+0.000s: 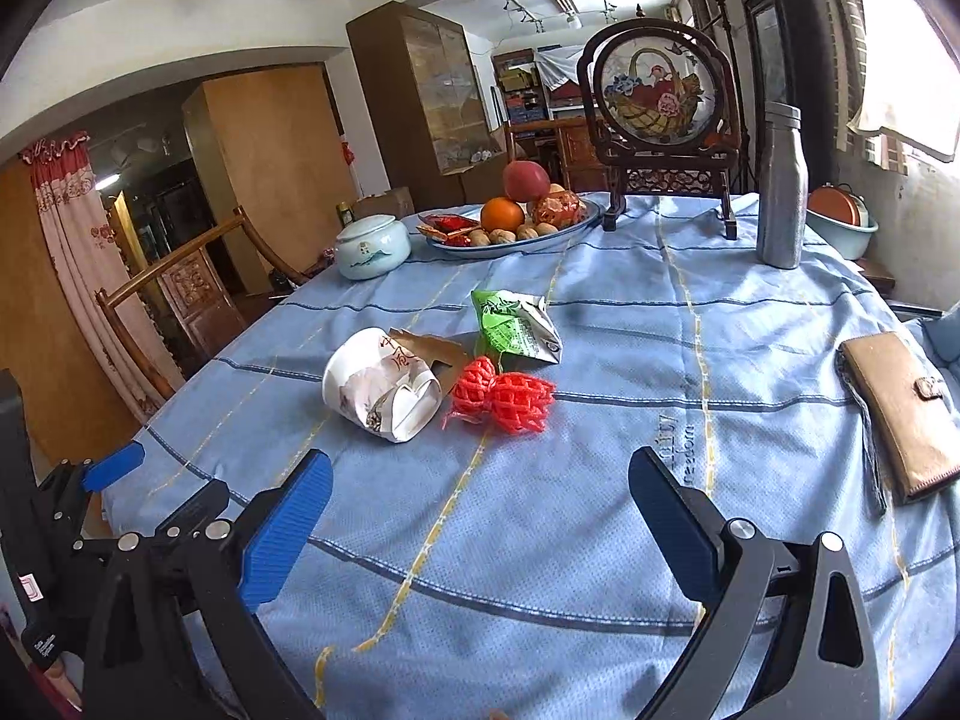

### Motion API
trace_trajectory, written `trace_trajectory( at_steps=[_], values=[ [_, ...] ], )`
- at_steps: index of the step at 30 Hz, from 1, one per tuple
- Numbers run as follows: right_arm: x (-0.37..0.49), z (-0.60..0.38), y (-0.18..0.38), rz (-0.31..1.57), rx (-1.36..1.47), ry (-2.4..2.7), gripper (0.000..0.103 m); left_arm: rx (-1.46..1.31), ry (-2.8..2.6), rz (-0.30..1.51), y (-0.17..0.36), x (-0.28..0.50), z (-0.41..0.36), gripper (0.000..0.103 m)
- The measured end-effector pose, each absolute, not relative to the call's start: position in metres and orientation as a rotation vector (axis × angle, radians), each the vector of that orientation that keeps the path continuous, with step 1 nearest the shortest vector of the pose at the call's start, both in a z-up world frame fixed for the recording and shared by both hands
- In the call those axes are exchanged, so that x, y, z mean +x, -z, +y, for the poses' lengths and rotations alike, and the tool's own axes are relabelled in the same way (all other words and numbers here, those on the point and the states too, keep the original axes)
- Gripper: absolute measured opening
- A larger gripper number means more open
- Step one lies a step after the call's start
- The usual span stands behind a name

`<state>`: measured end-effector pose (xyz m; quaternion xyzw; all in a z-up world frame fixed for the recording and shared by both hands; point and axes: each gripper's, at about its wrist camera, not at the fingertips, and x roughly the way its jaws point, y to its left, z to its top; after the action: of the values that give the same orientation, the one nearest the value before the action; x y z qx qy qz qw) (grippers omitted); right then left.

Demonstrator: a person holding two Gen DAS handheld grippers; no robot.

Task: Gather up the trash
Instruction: 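Move both grippers back over the table toward the paper cup and red net, then grasp the white paper cup with the left gripper while the right grasps the red net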

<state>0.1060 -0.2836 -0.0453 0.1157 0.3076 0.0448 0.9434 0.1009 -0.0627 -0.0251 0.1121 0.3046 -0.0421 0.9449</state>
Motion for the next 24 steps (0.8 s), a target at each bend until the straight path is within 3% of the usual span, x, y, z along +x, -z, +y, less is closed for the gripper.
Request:
trace_trajectory(
  at_steps=[12,24],
  values=[
    [0.158,-0.300,0.059,0.670,0.252,-0.059,0.097,0.118,0.163,0.743,0.027,0.173,-0.044,0.096],
    [0.167,-0.311,0.072,0.692,0.227,0.024,0.097,0.317,0.381,0.761,0.045,0.212,-0.125,0.096]
  ],
)
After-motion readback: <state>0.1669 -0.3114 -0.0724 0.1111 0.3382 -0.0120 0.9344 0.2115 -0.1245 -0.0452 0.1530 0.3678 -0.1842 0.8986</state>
